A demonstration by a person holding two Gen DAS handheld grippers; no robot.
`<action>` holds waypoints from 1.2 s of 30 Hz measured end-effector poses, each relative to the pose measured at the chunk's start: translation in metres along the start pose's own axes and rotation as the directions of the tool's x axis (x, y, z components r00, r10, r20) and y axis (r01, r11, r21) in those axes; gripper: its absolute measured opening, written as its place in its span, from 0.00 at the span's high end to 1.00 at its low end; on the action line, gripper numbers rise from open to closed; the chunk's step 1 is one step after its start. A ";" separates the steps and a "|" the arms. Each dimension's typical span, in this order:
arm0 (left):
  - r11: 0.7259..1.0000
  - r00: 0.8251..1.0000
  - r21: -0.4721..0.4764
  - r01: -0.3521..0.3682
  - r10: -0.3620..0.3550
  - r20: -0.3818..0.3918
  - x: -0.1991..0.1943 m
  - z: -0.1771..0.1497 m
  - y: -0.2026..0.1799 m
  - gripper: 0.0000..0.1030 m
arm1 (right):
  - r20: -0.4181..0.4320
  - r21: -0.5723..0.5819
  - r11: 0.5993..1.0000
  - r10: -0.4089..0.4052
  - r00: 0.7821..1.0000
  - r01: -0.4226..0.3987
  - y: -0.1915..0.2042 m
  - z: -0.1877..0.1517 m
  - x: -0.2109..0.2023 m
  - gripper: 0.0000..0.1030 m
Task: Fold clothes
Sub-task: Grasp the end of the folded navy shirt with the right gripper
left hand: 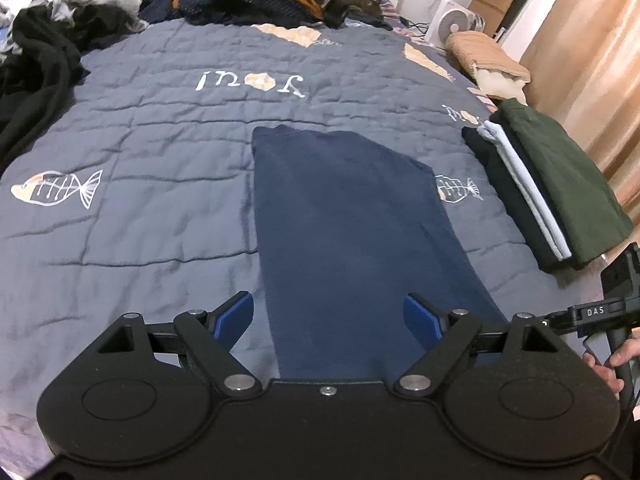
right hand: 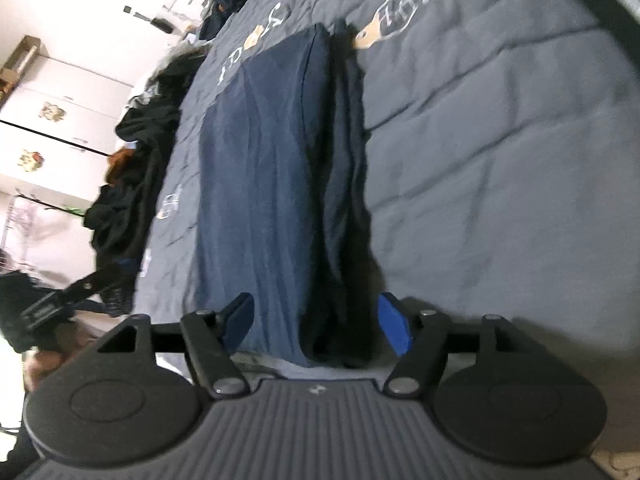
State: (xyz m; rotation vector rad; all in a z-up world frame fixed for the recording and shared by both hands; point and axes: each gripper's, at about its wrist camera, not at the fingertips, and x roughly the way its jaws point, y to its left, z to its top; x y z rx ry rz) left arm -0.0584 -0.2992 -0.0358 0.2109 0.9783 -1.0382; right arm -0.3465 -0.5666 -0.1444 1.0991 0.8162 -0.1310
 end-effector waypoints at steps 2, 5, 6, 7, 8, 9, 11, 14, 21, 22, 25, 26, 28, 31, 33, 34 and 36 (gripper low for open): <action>1.000 1.000 -0.010 -0.002 0.002 -0.005 0.003 0.000 0.006 0.21 | -0.017 0.007 1.000 0.027 0.999 -0.027 -0.002 0.002 0.005 0.32; 1.000 1.000 -0.023 -0.004 0.004 -0.012 0.006 -0.001 0.014 0.21 | -0.040 0.010 0.999 0.031 0.999 -0.031 -0.005 0.005 0.013 0.30; 1.000 1.000 -0.029 -0.005 0.004 -0.012 0.007 -0.001 0.016 0.21 | -0.045 0.011 1.000 0.027 0.999 -0.027 -0.007 0.006 0.016 0.30; 0.999 1.000 -0.034 -0.004 0.004 -0.013 0.008 -0.002 0.019 0.21 | -0.048 0.014 0.999 0.029 0.998 -0.028 -0.008 0.006 0.018 0.30; 0.999 1.000 -0.041 -0.004 0.003 -0.014 0.010 -0.003 0.021 0.21 | -0.052 0.017 0.999 0.031 0.998 -0.030 -0.009 0.006 0.019 0.29; 0.999 1.000 -0.047 -0.003 0.003 -0.015 0.011 -0.003 0.024 0.21 | -0.054 0.022 0.999 0.037 0.998 -0.036 -0.010 0.007 0.021 0.28; 0.998 1.000 -0.059 -0.002 0.001 -0.018 0.013 -0.005 0.028 0.21 | -0.058 0.030 0.999 0.047 0.997 -0.045 -0.012 0.009 0.024 0.26; 0.998 1.000 -0.067 0.001 -0.002 -0.022 0.016 -0.007 0.033 0.21 | -0.061 0.042 0.997 0.067 0.996 -0.065 -0.014 0.012 0.027 0.24; 0.996 1.000 -0.088 0.010 -0.012 -0.022 0.019 -0.010 0.040 0.21 | -0.112 0.061 0.982 0.186 0.976 -0.180 0.001 0.015 0.036 0.18; 0.996 1.000 -0.089 0.009 -0.012 -0.023 0.019 -0.011 0.040 0.21 | -0.121 0.032 0.983 0.181 0.976 -0.178 0.007 0.015 0.037 0.18; 0.995 1.000 -0.095 0.008 -0.011 -0.026 0.021 -0.011 0.043 0.21 | -0.147 0.010 0.993 0.120 0.982 -0.120 0.009 0.015 0.049 0.18; 0.995 1.000 -0.097 0.008 -0.010 -0.024 0.021 -0.011 0.044 0.21 | -0.141 0.035 0.991 0.129 0.982 -0.125 0.004 0.016 0.050 0.18; 0.995 1.000 -0.102 0.009 -0.011 -0.019 0.020 -0.011 0.046 0.21 | -0.128 0.079 0.987 0.150 0.980 -0.140 -0.002 0.016 0.050 0.18; 0.994 1.000 -0.110 0.007 -0.009 -0.016 0.021 -0.010 0.049 0.21 | -0.133 0.055 0.984 0.176 0.975 -0.170 0.009 0.016 0.046 0.17; 0.994 1.000 -0.112 0.006 -0.008 -0.017 0.022 -0.008 0.050 0.21 | -0.141 0.023 0.986 0.165 0.976 -0.163 0.013 0.017 0.045 0.17; 0.994 1.000 -0.111 0.007 -0.009 -0.016 0.023 -0.008 0.050 0.21 | -0.146 0.028 0.988 0.151 0.978 -0.149 0.010 0.017 0.050 0.17; 0.994 1.000 -0.106 0.011 -0.013 -0.016 0.024 -0.007 0.049 0.21 | -0.156 0.040 0.992 0.125 0.980 -0.120 0.004 0.017 0.059 0.17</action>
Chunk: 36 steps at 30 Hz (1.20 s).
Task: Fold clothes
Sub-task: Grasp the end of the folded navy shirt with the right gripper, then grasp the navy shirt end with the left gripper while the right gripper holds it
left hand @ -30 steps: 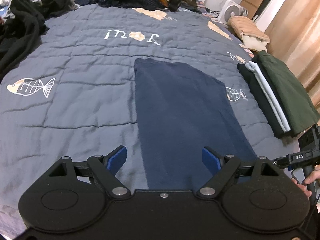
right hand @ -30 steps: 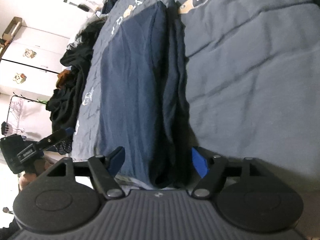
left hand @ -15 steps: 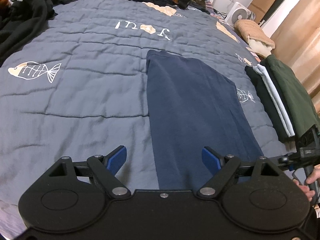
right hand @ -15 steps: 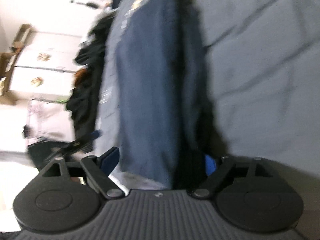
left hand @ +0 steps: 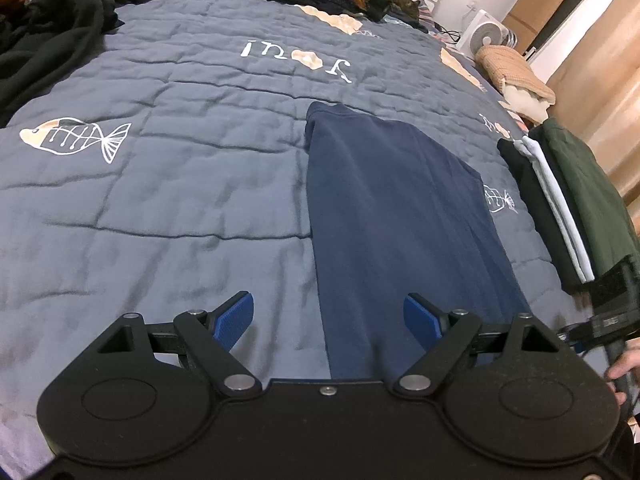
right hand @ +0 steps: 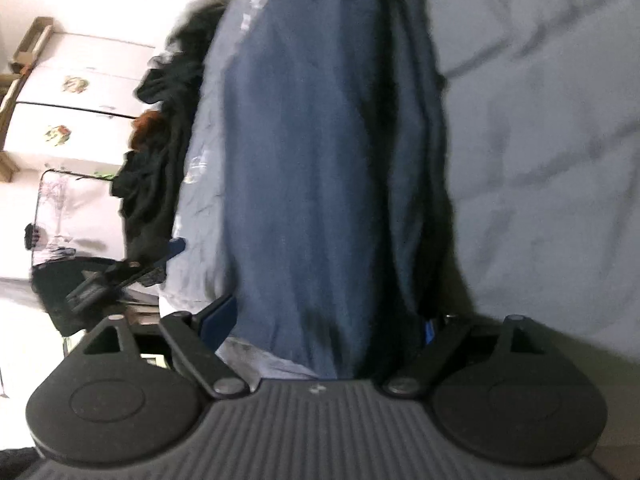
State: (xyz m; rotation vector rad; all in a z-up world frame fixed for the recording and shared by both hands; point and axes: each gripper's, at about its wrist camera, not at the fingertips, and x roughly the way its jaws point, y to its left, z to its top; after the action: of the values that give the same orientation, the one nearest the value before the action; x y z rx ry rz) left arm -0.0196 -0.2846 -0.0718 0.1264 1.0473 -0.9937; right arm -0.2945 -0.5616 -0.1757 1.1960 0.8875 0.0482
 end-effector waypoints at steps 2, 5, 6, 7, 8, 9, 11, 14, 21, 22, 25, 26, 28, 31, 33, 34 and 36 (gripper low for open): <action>1.000 1.000 0.006 0.003 -0.003 0.000 0.001 0.000 -0.001 0.21 | 0.019 0.023 1.000 0.019 1.000 -0.020 -0.006 -0.001 0.000 0.17; 1.000 1.000 0.010 -0.001 0.001 -0.009 0.004 0.000 0.000 0.21 | 0.031 0.024 0.999 0.033 0.999 -0.034 -0.008 -0.003 0.000 0.17; 1.000 1.000 0.008 -0.003 0.003 -0.012 0.005 0.000 0.001 0.21 | 0.032 0.018 0.999 0.028 0.999 -0.028 -0.007 -0.004 0.001 0.19; 1.000 1.000 0.005 -0.004 0.004 -0.012 0.005 -0.001 0.001 0.21 | 0.031 0.018 1.000 0.022 0.999 -0.022 -0.007 -0.004 0.000 0.20; 1.000 1.000 0.001 -0.004 0.004 -0.013 0.006 -0.001 0.002 0.21 | 0.030 0.018 1.000 0.016 0.999 -0.016 -0.007 -0.004 0.000 0.20; 1.000 1.000 -0.001 -0.004 0.004 -0.013 0.006 -0.001 0.002 0.21 | 0.029 0.018 1.000 0.010 1.000 -0.010 -0.006 -0.005 0.000 0.21; 1.000 1.000 -0.001 -0.005 0.005 -0.015 0.007 -0.001 0.002 0.21 | 0.033 0.031 1.000 0.001 0.999 -0.002 -0.009 -0.004 -0.002 0.25; 1.000 1.000 0.002 -0.008 0.008 -0.019 0.008 -0.001 0.002 0.21 | 0.041 0.032 0.998 -0.062 0.997 0.061 -0.013 -0.005 -0.004 0.63; 1.000 1.000 0.009 -0.007 0.007 -0.021 0.013 0.002 0.004 0.21 | 0.085 0.018 0.997 -0.078 0.993 0.077 -0.019 -0.016 -0.007 0.82; 1.000 1.000 0.008 -0.005 0.005 -0.016 0.013 0.005 0.006 0.21 | 0.087 0.017 0.997 -0.079 0.993 0.078 -0.019 -0.017 -0.007 0.82; 1.000 1.000 0.005 0.008 -0.008 -0.004 0.015 0.013 0.013 0.21 | 0.082 0.037 0.997 -0.064 0.995 0.062 -0.023 -0.016 -0.008 0.81; 1.000 1.000 0.001 0.022 -0.022 0.000 0.017 0.017 0.016 0.21 | 0.082 0.039 0.997 -0.066 0.994 0.063 -0.021 -0.016 -0.007 0.81; 0.999 0.999 -0.007 0.053 -0.053 0.003 0.022 0.025 0.022 0.21 | 0.085 0.038 0.997 -0.072 0.994 0.069 -0.020 -0.016 -0.005 0.81; 0.995 0.995 -0.020 0.096 -0.096 0.008 0.035 0.036 0.031 0.21 | 0.094 0.039 0.997 -0.073 0.993 0.070 -0.023 -0.018 -0.004 0.82; 0.991 0.992 -0.037 0.128 -0.128 0.005 0.047 0.044 0.036 0.21 | 0.097 0.039 0.997 -0.073 0.993 0.069 -0.023 -0.018 -0.003 0.82; 0.989 0.990 -0.051 0.140 -0.140 0.001 0.053 0.048 0.038 0.21 | 0.099 0.043 0.997 -0.071 0.993 0.067 -0.024 -0.018 -0.002 0.82; 0.984 0.987 -0.075 0.159 -0.160 -0.004 0.065 0.054 0.042 0.21 | 0.100 0.043 0.997 -0.073 0.992 0.069 -0.024 -0.018 0.000 0.81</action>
State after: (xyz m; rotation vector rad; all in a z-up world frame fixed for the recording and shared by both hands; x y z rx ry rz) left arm 0.0557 -0.3294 -0.1078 -0.0143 1.1149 -1.0976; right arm -0.3149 -0.5573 -0.1971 1.1925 0.8437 -0.0872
